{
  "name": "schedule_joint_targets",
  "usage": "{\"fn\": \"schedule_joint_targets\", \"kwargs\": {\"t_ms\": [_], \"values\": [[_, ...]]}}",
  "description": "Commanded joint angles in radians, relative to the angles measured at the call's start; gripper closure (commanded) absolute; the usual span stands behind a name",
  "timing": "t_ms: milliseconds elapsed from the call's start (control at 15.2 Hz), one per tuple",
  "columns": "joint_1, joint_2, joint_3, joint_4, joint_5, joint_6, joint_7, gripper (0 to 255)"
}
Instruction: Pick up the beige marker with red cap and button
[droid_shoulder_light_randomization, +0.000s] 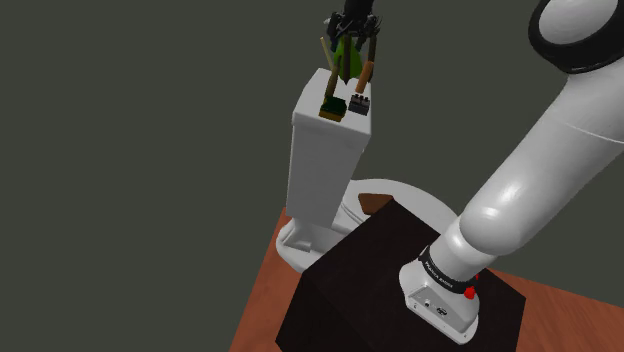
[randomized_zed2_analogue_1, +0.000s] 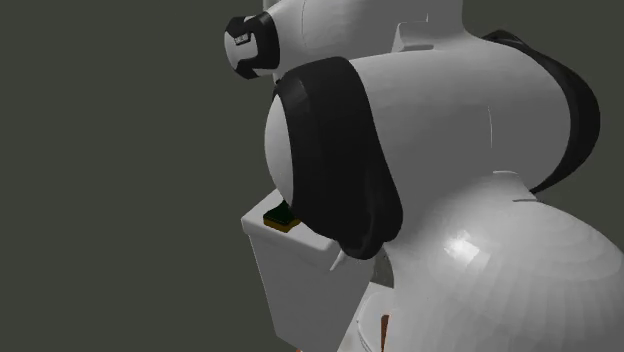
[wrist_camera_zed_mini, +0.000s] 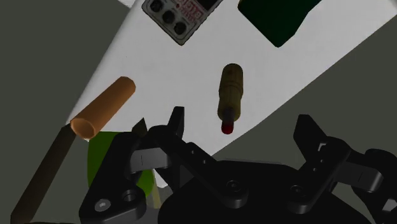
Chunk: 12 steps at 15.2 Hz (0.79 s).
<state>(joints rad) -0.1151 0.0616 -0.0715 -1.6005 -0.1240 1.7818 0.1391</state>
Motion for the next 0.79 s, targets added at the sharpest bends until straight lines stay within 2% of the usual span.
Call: {"fn": "schedule_joint_targets", "kwargs": {"t_ms": [0,528,660,726], "values": [[-0.008,0.082,-0.008,0.103,-0.003,-0.008,-0.004,0],[-0.009,0.075,-0.009,-0.008,-0.007,0.096,0.009,0],[-0.009,0.075,-0.009,-0.008,-0.007,0.097,0.009,0],[-0.009,0.076,-0.008,-0.005,-0.007,0.094,0.01,255]]}}
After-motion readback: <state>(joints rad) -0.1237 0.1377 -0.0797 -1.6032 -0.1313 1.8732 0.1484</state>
